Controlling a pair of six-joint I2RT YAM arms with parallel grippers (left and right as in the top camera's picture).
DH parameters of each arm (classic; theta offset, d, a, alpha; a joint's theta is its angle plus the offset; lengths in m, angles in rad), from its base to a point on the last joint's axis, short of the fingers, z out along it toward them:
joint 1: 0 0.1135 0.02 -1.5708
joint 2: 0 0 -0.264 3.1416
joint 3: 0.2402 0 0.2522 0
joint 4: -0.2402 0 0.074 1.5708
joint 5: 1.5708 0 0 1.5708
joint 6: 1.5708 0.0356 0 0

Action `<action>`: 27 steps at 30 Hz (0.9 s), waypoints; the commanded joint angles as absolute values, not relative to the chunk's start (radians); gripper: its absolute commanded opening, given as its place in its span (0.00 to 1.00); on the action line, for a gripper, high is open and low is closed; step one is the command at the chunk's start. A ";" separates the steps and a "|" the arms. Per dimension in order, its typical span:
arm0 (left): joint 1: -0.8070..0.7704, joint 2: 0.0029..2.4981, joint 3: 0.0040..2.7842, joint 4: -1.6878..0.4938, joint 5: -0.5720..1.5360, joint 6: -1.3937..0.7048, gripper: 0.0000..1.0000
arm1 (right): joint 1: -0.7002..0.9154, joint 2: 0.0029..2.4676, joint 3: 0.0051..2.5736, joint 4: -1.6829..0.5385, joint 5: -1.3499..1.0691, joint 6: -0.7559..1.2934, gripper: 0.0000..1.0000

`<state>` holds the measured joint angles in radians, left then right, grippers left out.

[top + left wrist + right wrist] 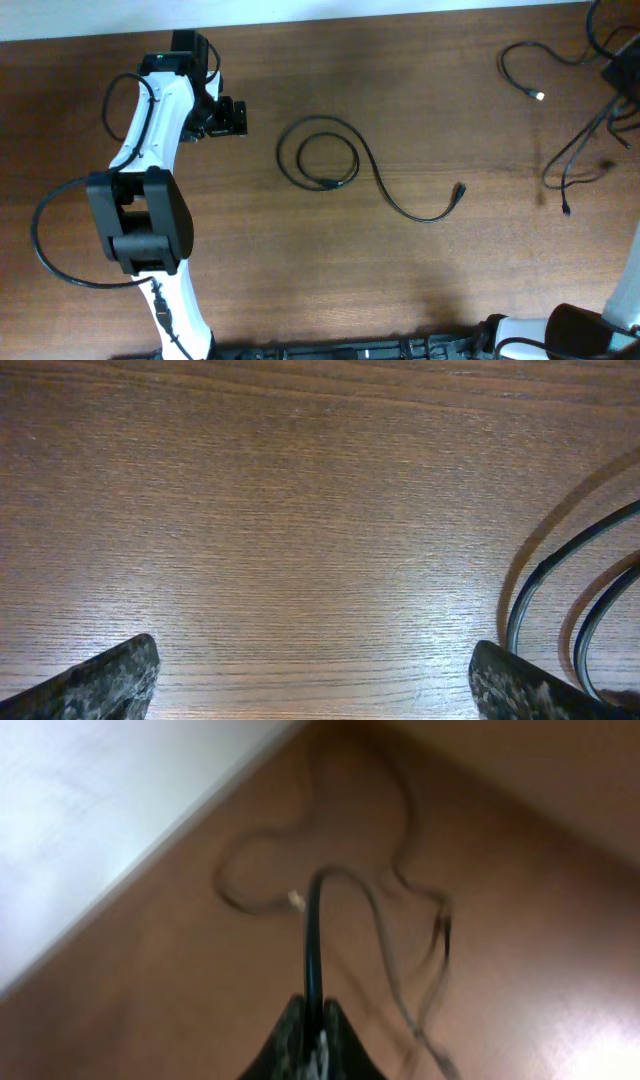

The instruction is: Untangle cables

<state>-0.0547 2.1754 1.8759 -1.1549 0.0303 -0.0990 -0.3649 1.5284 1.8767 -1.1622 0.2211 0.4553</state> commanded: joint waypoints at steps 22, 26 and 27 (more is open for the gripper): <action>-0.052 2.178 1.894 -1.153 0.041 -0.105 0.99 | -0.385 1.677 1.257 -0.678 -0.476 0.266 0.78; -0.052 2.178 1.894 -1.146 0.037 -0.104 0.99 | -0.001 1.707 1.257 -0.631 -0.326 0.172 0.83; -0.052 2.178 1.894 -1.139 0.038 -0.104 0.99 | 0.130 1.744 1.257 -0.630 -0.234 0.172 0.83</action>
<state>-0.0547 2.1754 1.8759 -1.1488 0.0299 -0.0990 -0.0322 1.6901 1.2419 -0.6342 -0.3786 0.2089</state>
